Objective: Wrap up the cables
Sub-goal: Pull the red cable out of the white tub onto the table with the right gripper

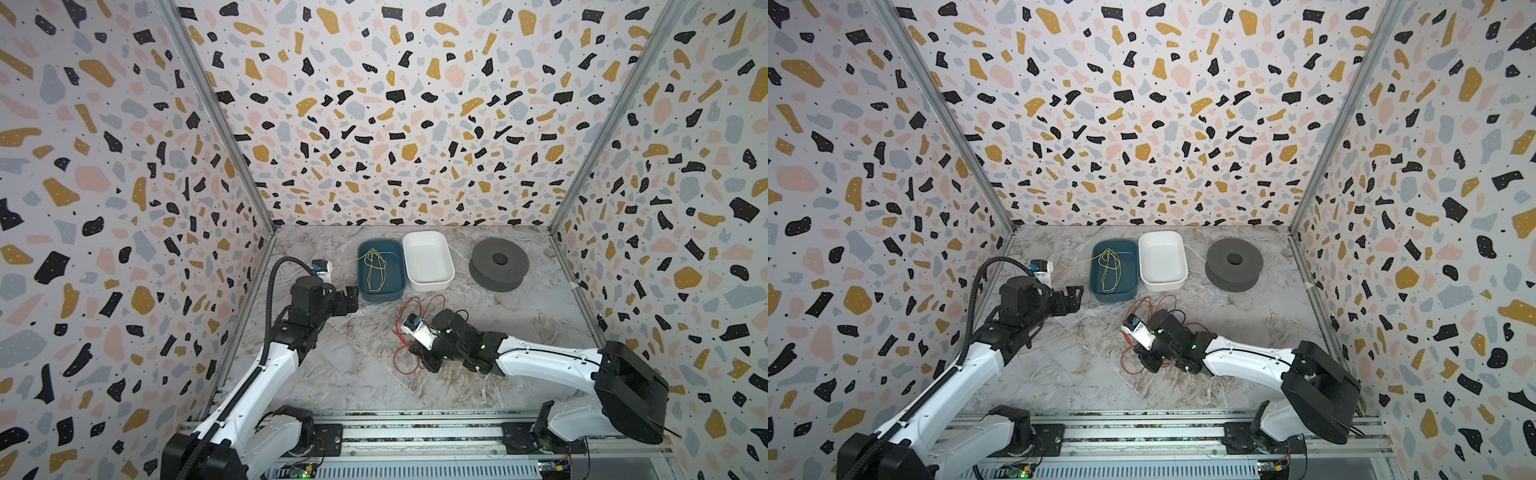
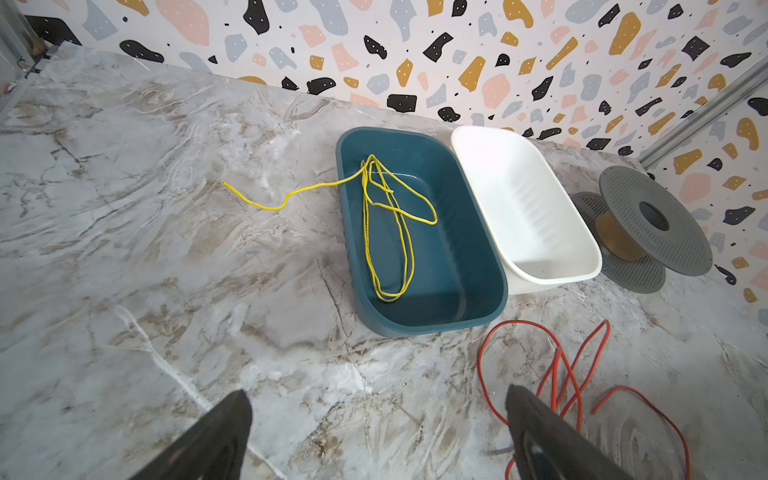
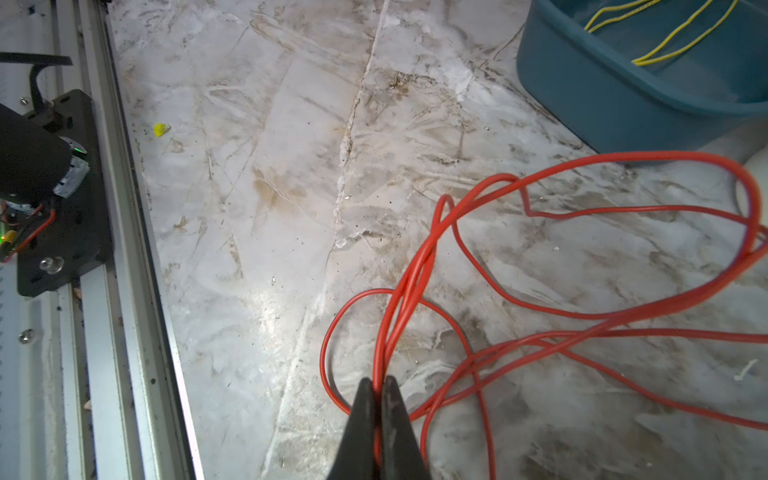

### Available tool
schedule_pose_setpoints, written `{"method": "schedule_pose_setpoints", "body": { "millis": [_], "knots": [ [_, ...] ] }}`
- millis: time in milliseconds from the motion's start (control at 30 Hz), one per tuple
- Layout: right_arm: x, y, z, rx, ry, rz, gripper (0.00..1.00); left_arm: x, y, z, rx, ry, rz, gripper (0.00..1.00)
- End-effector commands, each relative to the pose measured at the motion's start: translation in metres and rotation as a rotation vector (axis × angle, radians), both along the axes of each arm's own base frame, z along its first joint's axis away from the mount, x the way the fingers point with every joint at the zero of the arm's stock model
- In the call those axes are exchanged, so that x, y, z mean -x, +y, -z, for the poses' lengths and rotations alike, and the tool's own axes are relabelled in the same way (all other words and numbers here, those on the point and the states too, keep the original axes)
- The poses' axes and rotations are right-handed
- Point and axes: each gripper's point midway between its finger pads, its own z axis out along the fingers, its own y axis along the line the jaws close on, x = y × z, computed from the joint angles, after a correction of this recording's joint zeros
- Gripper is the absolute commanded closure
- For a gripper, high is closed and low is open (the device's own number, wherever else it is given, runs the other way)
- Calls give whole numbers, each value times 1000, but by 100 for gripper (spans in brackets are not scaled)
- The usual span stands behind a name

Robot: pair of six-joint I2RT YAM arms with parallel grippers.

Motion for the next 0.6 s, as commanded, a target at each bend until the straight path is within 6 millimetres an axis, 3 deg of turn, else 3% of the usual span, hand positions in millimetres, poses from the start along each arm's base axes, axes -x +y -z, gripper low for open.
{"method": "schedule_pose_setpoints", "body": {
  "millis": [0,267,467,567],
  "knots": [
    [0,1,4,4,5,13,100,-2,6,-3,-3,-8,-31,4],
    [-2,-10,26,73,39,84,100,-3,12,-2,-6,5,-55,3],
    [1,-6,11,-4,64,100,86,3,0,2,69,43,-18,1],
    [3,0,-2,-50,70,88,74,12,-14,0,154,64,24,1]
  ]
}}
